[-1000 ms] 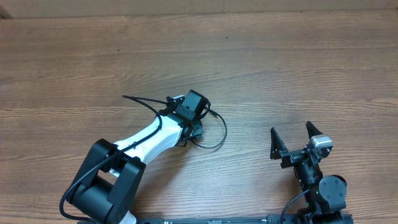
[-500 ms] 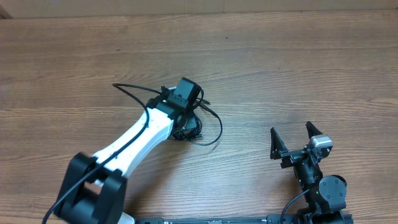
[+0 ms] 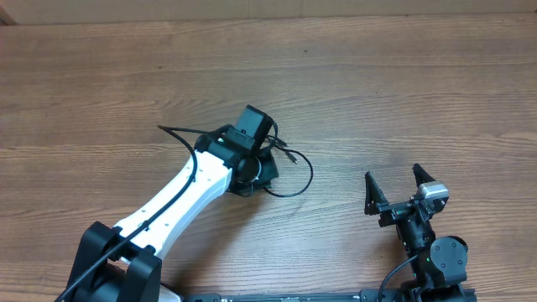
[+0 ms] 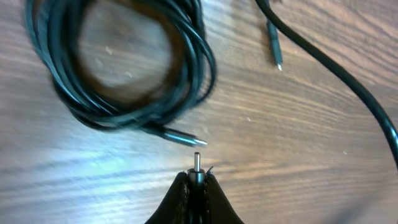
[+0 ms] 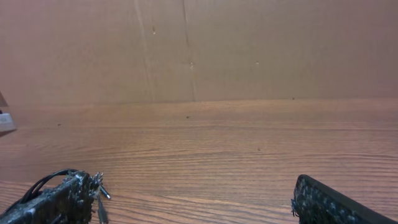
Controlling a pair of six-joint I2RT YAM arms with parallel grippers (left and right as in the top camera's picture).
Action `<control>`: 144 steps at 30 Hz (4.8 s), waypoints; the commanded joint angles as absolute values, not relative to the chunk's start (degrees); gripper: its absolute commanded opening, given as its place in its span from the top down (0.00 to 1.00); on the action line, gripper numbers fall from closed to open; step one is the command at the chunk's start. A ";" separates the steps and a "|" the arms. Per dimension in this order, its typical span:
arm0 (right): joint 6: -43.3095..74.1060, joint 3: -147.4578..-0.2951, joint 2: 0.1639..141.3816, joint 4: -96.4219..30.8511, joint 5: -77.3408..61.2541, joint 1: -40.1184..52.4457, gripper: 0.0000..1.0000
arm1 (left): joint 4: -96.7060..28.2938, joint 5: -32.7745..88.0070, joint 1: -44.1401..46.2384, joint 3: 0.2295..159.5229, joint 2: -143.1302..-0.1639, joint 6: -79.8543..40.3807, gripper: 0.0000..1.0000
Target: Untangle cables
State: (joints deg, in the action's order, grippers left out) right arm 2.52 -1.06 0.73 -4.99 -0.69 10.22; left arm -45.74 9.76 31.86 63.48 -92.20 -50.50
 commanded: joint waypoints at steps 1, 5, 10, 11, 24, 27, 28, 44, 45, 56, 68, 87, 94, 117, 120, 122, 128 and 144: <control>1.63 -0.45 0.16 -4.69 -0.99 10.55 0.00 | -45.82 11.55 34.35 63.86 -91.59 -56.75 0.96; 1.63 -0.45 0.16 -4.69 -0.99 10.55 0.00 | -45.76 7.11 37.04 63.86 -91.61 -61.36 0.96; 1.63 -0.43 0.16 -4.69 -1.02 10.55 0.00 | -45.65 0.08 40.12 63.86 -91.61 -66.37 0.93; 1.63 -0.45 0.16 -4.69 -0.99 10.55 0.00 | -45.60 -0.71 40.60 63.86 -91.61 -67.07 0.92; 1.63 -0.43 0.16 -4.69 -0.99 10.55 0.00 | -42.59 -4.47 43.66 63.68 -96.31 -69.89 0.89; 1.63 -0.45 0.16 -4.69 -0.99 10.55 0.00 | -42.59 -4.16 43.66 63.68 -99.11 -69.89 0.85; 1.63 -0.45 0.16 -4.69 -1.02 10.55 0.00 | -42.59 -3.33 43.66 63.68 -100.12 -69.89 0.81; 1.63 -0.45 0.16 -4.69 -0.99 10.55 0.00 | -40.29 1.76 39.57 65.84 -103.39 -55.61 0.51; 1.63 -0.45 0.16 -4.69 -0.99 10.55 0.00 | -40.51 2.94 38.65 66.57 -103.07 -53.82 0.50; 1.63 -0.45 0.16 -4.69 -0.99 10.55 0.00 | -44.60 9.82 31.70 75.61 -97.86 -40.88 0.26; 1.63 -0.45 0.16 -4.69 -0.99 10.55 0.00 | -55.61 -11.81 28.91 73.63 -97.47 -41.06 0.20; 1.63 -0.45 0.16 -4.69 -0.99 10.55 0.00 | -40.91 4.47 27.03 57.10 -97.49 -81.10 0.11; 1.63 -0.43 0.16 -4.69 -0.99 10.55 0.00 | -39.20 1.91 27.03 54.02 -97.49 -94.08 0.11; 1.63 -0.45 0.16 -4.69 -0.99 10.55 0.00 | -34.89 -5.41 24.99 52.53 -97.76 -65.71 0.96; 1.63 -0.45 0.16 -4.69 -0.99 10.55 0.00 | -37.95 -6.57 22.04 55.07 -95.98 -55.02 0.96; 1.63 -0.45 0.16 -4.69 -0.99 10.55 0.00 | -40.12 -6.59 20.03 57.39 -94.39 -47.92 0.96; 1.63 -0.45 0.16 -4.69 -0.99 10.55 0.00 | -46.37 -6.33 16.73 64.97 -89.17 -32.40 0.96; 1.63 -0.45 0.16 -4.69 -0.99 10.55 0.00 | -52.51 1.56 17.02 68.84 -81.76 -20.56 0.96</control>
